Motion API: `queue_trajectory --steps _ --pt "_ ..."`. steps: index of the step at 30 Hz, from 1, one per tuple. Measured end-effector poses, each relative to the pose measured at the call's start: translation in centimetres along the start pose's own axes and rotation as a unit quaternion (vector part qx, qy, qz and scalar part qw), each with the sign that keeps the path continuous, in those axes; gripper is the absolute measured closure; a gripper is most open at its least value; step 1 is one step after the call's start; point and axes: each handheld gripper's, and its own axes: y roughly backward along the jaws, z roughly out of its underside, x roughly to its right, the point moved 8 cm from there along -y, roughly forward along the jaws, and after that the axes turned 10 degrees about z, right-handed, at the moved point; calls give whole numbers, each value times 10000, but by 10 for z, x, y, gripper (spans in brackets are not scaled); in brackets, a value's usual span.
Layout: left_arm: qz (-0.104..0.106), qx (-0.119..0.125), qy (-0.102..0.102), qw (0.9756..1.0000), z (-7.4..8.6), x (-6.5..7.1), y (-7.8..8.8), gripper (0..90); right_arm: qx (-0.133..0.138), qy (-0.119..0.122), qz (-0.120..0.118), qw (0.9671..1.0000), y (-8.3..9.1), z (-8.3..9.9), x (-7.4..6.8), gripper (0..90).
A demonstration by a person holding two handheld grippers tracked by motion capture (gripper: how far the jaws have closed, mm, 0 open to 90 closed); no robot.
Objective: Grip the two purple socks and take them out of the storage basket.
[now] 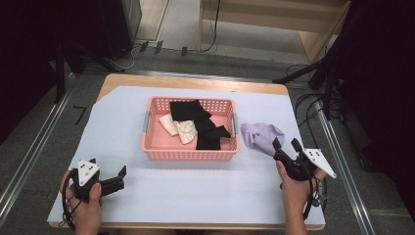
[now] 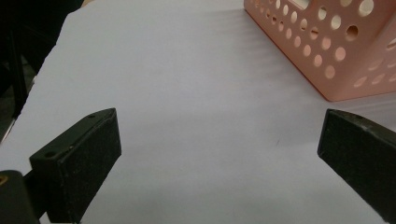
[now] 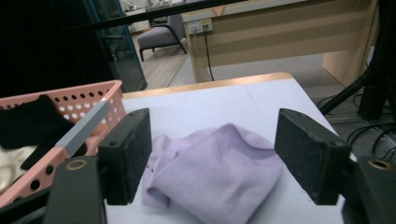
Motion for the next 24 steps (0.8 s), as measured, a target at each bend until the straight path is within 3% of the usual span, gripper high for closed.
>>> queue_trajectory --steps 4,8,13,20,22,24 --pt "15 -12 -2 10000 0 0 0 3 -88 82 32 9999 8 5 9 258" --pt "14 -18 -12 10000 0 0 0 3 -126 -44 -108 9999 19 11 19 235" --pt "17 -14 -20 10000 0 0 0 3 -131 -84 -23 9999 28 16 31 236" --pt "18 -9 -26 10000 0 1 0 3 -97 -419 22 9991 47 19 58 222" --pt "15 -7 -28 10000 0 1 0 3 -102 -364 29 9993 49 20 61 211" --pt "10 -2 -33 10000 0 1 0 3 -135 -134 58 9998 53 24 66 207"
